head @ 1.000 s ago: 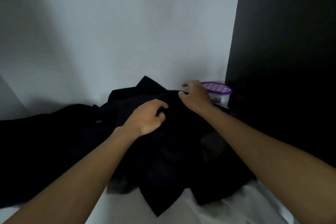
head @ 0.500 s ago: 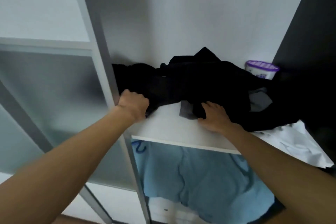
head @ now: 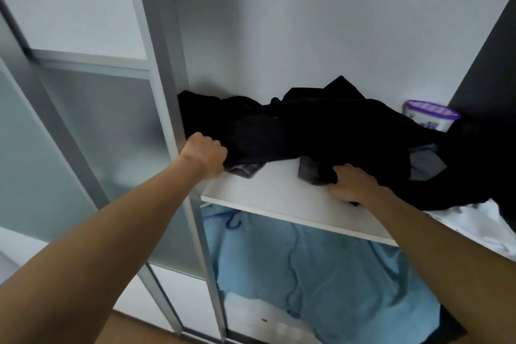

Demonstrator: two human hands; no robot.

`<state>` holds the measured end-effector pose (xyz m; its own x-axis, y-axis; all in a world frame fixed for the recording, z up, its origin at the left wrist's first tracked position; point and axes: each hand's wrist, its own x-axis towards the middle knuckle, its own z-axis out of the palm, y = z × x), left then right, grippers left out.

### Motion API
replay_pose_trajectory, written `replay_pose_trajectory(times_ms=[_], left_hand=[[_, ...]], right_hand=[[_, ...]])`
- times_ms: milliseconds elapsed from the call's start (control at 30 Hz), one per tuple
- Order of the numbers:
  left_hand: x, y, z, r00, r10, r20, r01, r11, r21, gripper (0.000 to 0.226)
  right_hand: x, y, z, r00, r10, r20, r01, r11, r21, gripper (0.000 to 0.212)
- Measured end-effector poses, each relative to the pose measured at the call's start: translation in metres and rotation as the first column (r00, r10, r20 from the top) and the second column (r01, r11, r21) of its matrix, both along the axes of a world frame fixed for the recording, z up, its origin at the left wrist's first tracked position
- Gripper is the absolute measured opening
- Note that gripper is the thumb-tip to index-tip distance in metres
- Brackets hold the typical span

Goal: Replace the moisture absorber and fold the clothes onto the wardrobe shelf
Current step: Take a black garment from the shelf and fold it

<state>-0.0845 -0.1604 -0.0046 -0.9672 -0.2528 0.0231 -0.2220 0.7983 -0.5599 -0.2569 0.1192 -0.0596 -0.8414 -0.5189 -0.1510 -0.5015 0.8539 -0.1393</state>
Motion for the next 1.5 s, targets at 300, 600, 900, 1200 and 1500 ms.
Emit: replay_pose_trajectory(times_ms=[300, 600, 900, 1200, 1500], left_hand=[[0.027, -0.049, -0.017, 0.934, 0.308, 0.18, -0.293, 0.95, -0.103, 0.031], [0.043, -0.085, -0.025, 0.894, 0.438, 0.093, -0.441, 0.897, 0.016, 0.026], [0.001, -0.145, -0.06, 0.901, 0.43, -0.053, -0.415, 0.892, 0.178, 0.05], [-0.033, -0.195, -0.021, 0.849, 0.217, -0.481, 0.013, 0.903, 0.43, 0.03], [0.001, -0.217, 0.012, 0.865, 0.243, -0.44, 0.45, 0.015, 0.893, 0.063]], right_hand=[[-0.022, -0.047, 0.006, 0.852, 0.029, -0.522, -0.124, 0.981, -0.148, 0.022], [-0.001, -0.157, 0.0, 0.888, 0.29, -0.356, -0.396, 0.876, -0.276, 0.045], [0.026, -0.245, 0.013, 0.87, 0.482, -0.106, -0.494, 0.846, -0.202, 0.058], [0.025, -0.304, 0.021, 0.945, 0.296, -0.14, -0.31, 0.946, -0.092, 0.092], [-0.001, -0.323, 0.095, 0.981, 0.078, 0.177, 0.126, 0.436, -0.891, 0.028]])
